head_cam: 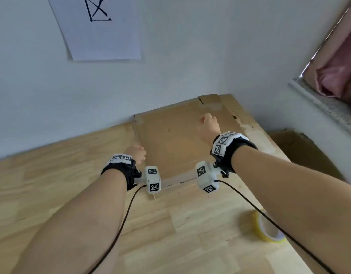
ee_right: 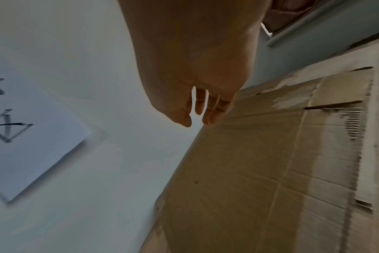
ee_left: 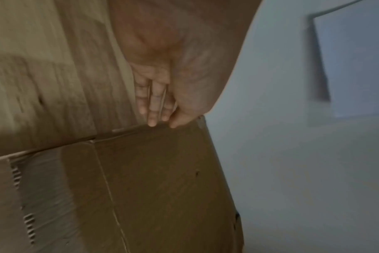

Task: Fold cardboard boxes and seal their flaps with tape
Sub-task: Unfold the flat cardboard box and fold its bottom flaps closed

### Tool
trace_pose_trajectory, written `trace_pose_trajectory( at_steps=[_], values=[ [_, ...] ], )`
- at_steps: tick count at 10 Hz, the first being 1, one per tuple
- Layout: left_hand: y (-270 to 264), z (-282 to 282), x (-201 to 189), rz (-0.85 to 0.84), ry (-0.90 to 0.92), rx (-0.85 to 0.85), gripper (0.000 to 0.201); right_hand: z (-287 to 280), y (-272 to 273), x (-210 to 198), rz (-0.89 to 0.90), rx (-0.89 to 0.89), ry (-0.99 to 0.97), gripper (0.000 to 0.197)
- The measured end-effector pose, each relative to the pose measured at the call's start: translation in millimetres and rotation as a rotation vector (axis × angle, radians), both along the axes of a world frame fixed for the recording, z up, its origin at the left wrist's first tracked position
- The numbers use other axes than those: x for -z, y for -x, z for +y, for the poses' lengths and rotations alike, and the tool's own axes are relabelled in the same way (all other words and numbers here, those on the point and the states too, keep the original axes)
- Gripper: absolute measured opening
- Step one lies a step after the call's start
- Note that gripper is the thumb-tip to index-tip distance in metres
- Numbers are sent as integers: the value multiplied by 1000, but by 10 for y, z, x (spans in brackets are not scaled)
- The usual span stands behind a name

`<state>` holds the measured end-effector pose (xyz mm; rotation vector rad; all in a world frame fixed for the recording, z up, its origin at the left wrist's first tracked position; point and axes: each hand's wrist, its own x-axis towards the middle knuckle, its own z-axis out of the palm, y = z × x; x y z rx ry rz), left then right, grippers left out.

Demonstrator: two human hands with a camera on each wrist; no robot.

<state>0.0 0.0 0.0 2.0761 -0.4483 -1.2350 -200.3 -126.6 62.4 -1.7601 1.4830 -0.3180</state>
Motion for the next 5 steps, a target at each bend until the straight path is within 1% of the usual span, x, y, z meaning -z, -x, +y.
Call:
trace_pose_trajectory(
  at_steps=[1, 2, 3, 4, 5],
  values=[
    [37, -42, 163, -10, -104, 21, 41, -63, 103, 126, 52, 57, -62, 35],
    [92, -40, 247, -98, -256, 138, 36, -79, 160, 305, 85, 88, -126, 35],
    [162, -72, 352, -101, -282, 239, 41, -62, 163, 408, 103, 91, -158, 35],
    [163, -103, 388, -108, -340, 269, 46, -40, 140, 470, 110, 86, -174, 36],
    [150, -137, 379, -154, -332, 232, 46, -31, 115, 488, 96, 95, -188, 35]
  ],
)
